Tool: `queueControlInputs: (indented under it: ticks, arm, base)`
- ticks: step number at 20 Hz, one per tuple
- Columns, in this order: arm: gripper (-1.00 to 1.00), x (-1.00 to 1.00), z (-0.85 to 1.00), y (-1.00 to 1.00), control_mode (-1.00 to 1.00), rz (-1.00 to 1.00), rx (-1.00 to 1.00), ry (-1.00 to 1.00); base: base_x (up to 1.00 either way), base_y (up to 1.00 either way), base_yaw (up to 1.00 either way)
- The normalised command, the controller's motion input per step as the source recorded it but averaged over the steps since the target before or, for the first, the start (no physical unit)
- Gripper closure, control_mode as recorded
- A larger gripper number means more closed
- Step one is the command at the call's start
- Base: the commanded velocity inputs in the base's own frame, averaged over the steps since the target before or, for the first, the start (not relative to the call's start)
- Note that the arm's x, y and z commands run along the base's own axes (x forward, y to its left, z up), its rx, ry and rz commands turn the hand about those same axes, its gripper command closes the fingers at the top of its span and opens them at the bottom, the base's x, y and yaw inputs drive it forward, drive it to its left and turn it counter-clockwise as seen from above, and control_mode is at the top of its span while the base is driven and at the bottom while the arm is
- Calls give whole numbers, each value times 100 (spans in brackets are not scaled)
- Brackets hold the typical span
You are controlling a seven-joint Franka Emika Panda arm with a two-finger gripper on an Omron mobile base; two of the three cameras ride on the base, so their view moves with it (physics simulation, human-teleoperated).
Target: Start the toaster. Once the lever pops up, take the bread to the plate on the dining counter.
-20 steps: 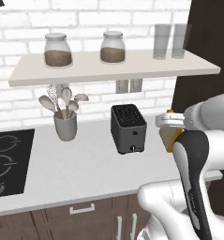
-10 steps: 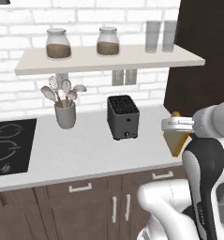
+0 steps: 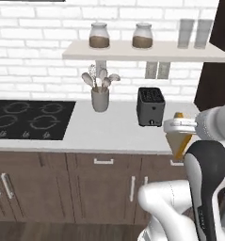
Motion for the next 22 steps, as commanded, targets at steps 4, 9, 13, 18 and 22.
queueControlInputs:
  ticks: [4, 9, 13, 18, 22]
  arm:
    - [100, 0, 0, 0, 100, 0, 0, 0]
    - [100, 0, 0, 0, 100, 0, 0, 0]
    - [100, 0, 0, 0, 100, 0, 0, 0]
    - [100, 0, 0, 0, 100, 0, 0, 0]
    - [100, 0, 0, 0, 100, 0, 0, 0]
  base:
    - [-18, 4, 98]
    - [-22, 0, 100]
    - [-25, 0, 100]
    - [-23, 0, 100]
    - [-20, 0, 100]
